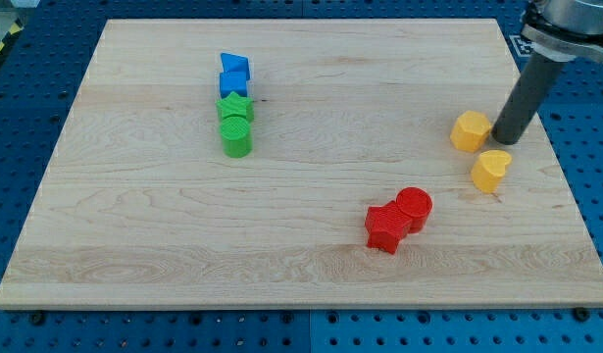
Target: Slide the yellow heart up a bit
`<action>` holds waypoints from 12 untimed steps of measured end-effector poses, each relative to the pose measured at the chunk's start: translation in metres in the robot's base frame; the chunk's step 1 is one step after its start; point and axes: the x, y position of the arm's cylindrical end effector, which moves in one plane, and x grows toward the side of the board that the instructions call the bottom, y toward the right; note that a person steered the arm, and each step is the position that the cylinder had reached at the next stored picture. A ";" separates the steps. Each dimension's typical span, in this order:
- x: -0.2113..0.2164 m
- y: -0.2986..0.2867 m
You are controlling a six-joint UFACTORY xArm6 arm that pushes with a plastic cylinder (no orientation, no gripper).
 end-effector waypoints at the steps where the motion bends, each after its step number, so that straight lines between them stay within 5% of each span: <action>1: 0.000 -0.045; 3: 0.000 -0.071; 4: 0.001 -0.037; 9: 0.099 0.030; 12: 0.100 -0.041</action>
